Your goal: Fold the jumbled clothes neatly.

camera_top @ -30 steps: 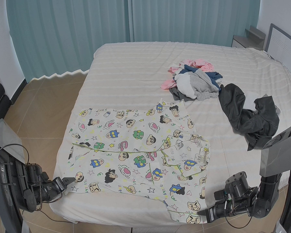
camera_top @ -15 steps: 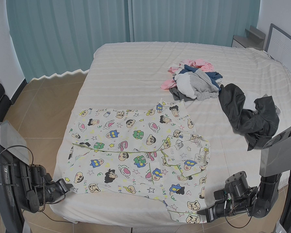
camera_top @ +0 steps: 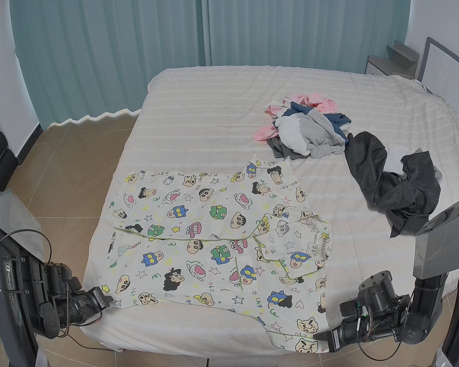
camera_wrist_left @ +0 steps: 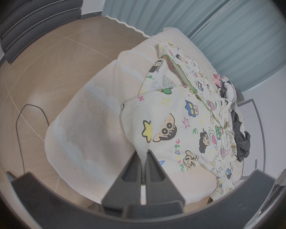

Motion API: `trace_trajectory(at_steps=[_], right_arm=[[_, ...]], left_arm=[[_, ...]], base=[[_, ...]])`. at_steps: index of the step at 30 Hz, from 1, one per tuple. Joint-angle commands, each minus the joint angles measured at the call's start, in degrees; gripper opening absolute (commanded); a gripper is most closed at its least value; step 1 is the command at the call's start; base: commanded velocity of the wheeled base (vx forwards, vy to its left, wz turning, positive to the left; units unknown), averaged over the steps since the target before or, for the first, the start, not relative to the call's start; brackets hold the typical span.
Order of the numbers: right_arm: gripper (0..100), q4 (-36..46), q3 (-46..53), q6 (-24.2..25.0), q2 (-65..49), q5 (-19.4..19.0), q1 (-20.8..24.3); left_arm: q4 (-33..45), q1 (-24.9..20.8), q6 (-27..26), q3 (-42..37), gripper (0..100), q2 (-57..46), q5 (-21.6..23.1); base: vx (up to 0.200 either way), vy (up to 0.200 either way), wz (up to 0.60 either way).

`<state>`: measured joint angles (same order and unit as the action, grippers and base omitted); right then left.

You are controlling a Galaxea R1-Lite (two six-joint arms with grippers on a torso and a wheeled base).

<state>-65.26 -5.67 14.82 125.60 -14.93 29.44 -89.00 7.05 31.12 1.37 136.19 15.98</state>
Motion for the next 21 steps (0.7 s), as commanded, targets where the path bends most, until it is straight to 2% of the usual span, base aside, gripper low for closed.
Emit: trace_trajectory(at_steps=[1,7,14,21], right_arm=[[0,0.0,1.3,-0.6,-1.0,0.0,0.2],[0,0.0,2.6,-1.9,-0.9,-0.1,0.5],[0,0.0,4.5,-4.5,-0.8,-0.3,0.6],[0,0.3,5.7,-7.2,-1.1,-1.4,0.6]], left_arm=[[-1.0,0.6,-0.1,-1.3,0,-1.0,0.1],[-0.1,0.7,-0.3,-1.4,0,-1.5,0.1],[13.9,0.7,-5.8,-1.4,0,-8.0,0.8],[19.2,0.8,-7.8,-1.4,0,-10.0,0.7]], base=[[0.0,0.0,0.0],[0.0,0.0,0.0],[0.0,0.0,0.0],[0.0,0.0,0.0]])
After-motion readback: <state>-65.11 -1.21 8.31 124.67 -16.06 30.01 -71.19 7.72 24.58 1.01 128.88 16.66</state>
